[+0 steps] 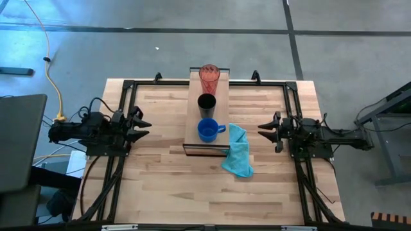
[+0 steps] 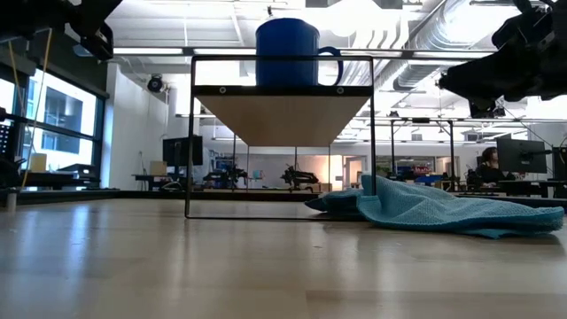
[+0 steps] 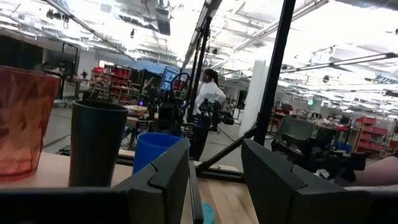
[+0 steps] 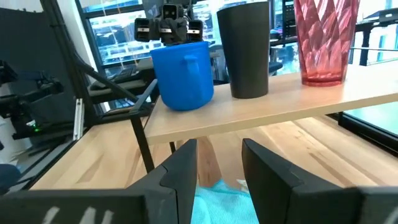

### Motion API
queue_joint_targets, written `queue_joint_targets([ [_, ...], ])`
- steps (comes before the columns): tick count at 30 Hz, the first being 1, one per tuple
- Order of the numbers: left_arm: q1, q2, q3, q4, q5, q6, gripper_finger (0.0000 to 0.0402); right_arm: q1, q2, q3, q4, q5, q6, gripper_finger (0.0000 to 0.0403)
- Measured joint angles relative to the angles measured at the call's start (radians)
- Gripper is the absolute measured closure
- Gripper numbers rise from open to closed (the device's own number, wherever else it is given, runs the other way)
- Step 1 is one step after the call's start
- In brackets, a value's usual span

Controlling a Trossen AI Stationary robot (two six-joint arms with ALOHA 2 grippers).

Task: Stack small to large cups/mugs on shelf
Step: Return to Home Position

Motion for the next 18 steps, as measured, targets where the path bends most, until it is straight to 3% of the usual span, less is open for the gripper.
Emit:
queue_joint_targets([
  [8, 0.000, 0.000, -0.013, -0.045, 0.006, 0.004, 0.0263, 0.000, 0.000, 0.000, 0.000, 0.004, 0.020, 0.0284],
  [18, 0.000, 0.001, -0.171, 0.195, -0.004, 0.006, 0.0263, 0.000, 0.000, 0.000, 0.000, 0.006, 0.067, 0.0284],
])
